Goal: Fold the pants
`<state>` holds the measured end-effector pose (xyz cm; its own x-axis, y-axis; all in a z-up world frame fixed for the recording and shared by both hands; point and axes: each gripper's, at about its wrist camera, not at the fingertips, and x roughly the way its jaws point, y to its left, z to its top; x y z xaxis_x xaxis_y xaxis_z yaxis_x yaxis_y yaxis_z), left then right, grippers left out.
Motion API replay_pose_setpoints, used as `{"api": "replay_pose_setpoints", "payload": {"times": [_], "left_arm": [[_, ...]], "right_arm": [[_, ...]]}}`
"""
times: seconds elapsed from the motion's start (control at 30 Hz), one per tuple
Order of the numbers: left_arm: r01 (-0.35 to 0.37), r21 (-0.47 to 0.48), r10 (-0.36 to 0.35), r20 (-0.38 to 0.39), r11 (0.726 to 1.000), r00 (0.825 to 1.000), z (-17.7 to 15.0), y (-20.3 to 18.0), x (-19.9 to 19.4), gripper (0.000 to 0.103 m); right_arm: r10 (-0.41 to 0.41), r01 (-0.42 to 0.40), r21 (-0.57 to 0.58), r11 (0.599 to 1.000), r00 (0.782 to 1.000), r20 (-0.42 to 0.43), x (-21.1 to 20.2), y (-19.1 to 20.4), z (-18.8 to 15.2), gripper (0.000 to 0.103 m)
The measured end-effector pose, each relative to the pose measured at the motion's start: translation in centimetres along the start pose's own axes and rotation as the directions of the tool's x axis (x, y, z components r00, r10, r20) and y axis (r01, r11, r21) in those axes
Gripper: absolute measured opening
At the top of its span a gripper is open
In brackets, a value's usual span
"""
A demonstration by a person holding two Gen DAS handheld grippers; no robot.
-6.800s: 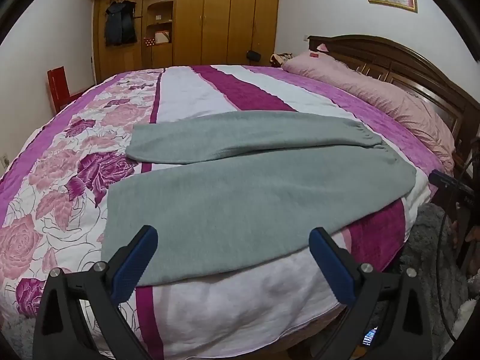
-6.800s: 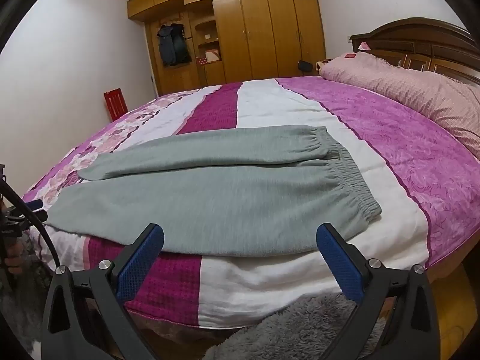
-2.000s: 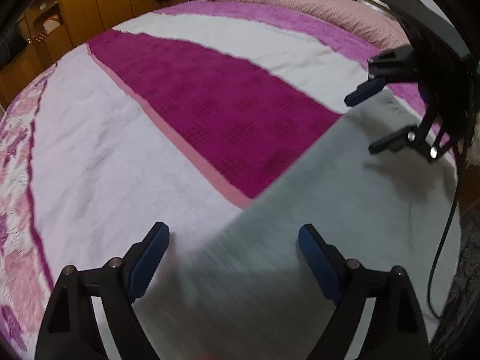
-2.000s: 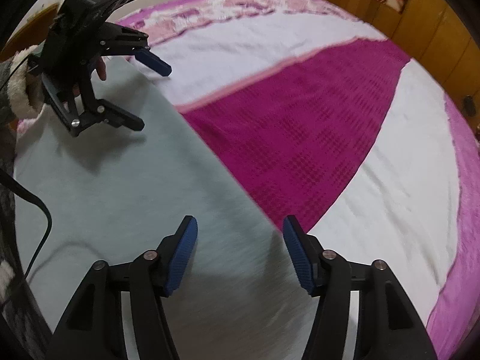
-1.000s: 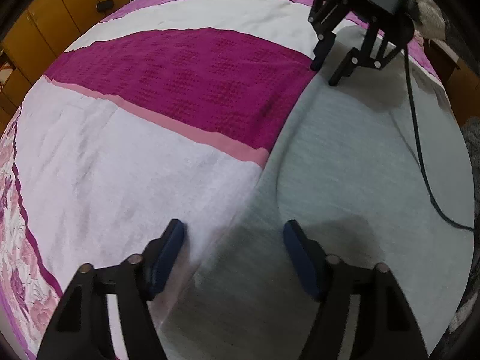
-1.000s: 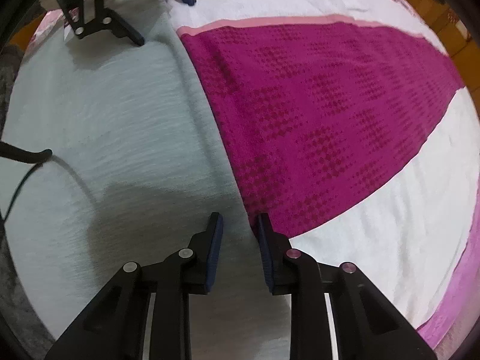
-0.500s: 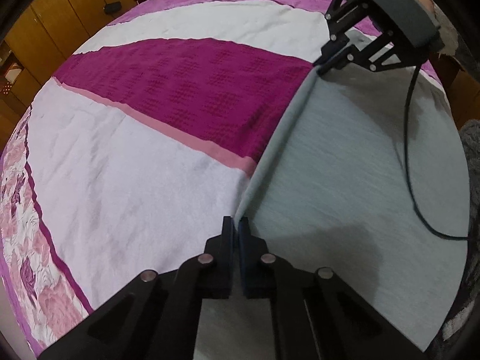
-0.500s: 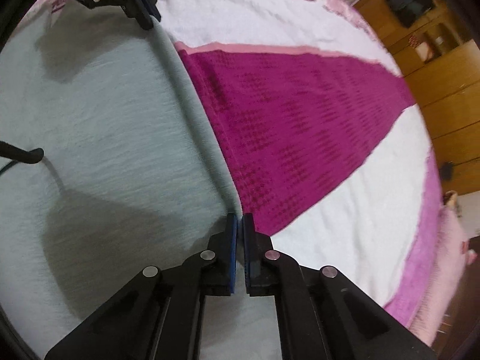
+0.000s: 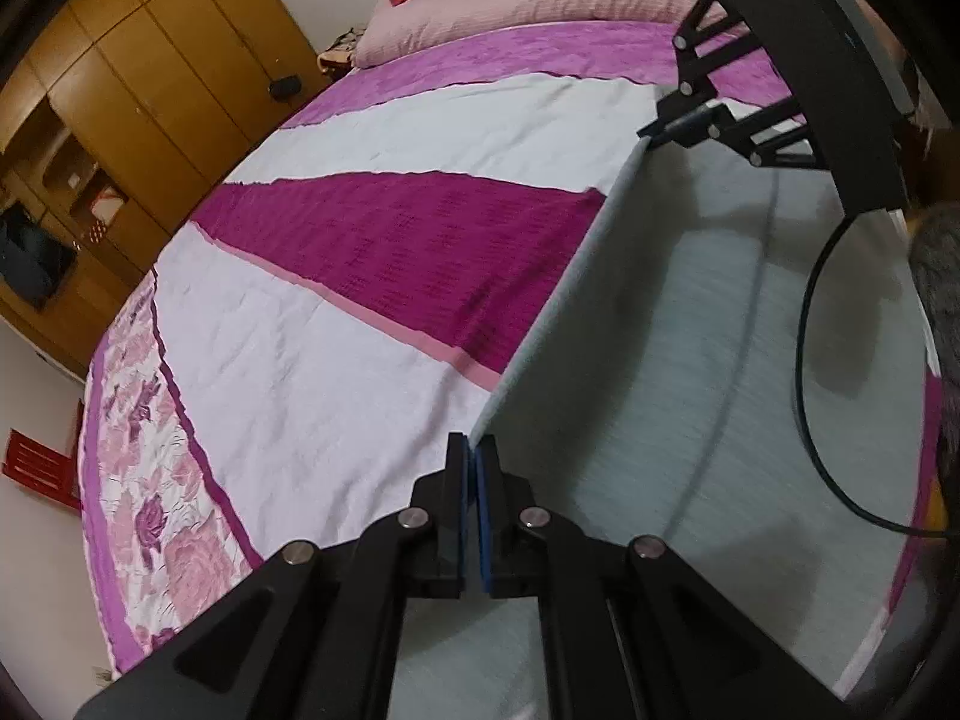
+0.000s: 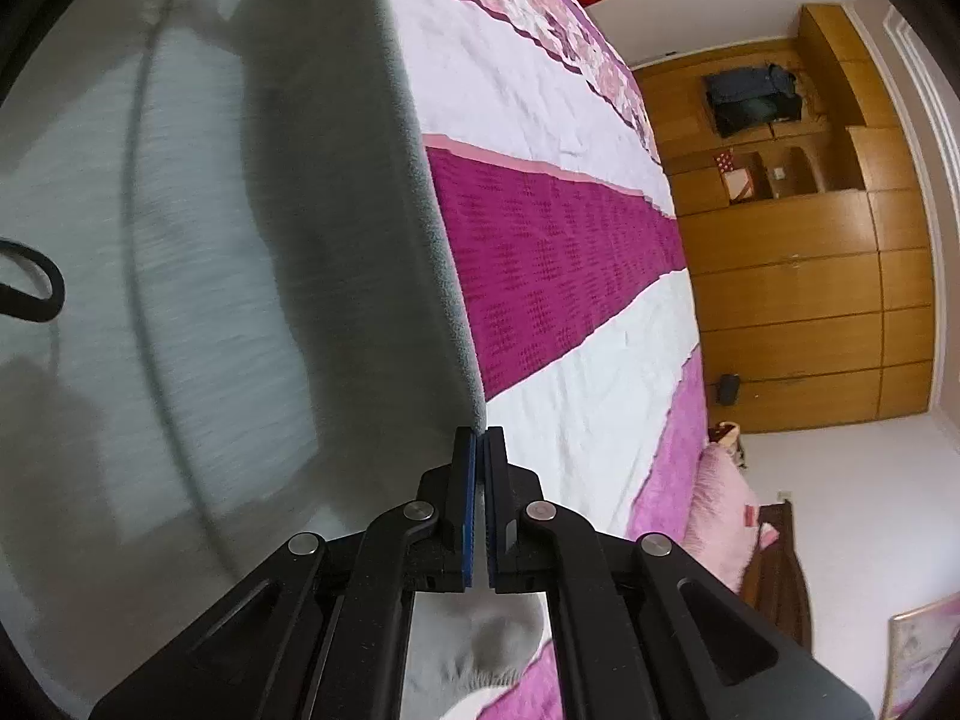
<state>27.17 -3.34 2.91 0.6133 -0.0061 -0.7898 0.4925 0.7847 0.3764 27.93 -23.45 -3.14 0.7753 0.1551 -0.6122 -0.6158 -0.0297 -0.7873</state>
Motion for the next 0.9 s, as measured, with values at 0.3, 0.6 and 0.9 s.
{"api": "replay_pose_setpoints", "payload": {"times": [0.3,0.6,0.9], "left_arm": [[-0.032,0.027,0.032,0.007,0.999,0.999,-3.0,-5.5,-3.2,0.002],[-0.016,0.099,0.022,-0.058,0.995,0.998,-5.3,-11.0,-4.7,0.002],[0.017,0.211,0.004,-0.098,0.977,0.995,-6.8,-15.0,-5.9,0.002]], "right_arm": [[-0.048,0.048,-0.025,0.999,0.999,-0.001,-3.3,2.8,-1.2,0.000],[-0.058,0.057,-0.055,0.997,0.998,0.000,-5.6,6.7,-2.3,0.000],[-0.056,0.058,-0.067,0.996,0.998,0.024,-6.7,8.6,-3.2,0.000]]}}
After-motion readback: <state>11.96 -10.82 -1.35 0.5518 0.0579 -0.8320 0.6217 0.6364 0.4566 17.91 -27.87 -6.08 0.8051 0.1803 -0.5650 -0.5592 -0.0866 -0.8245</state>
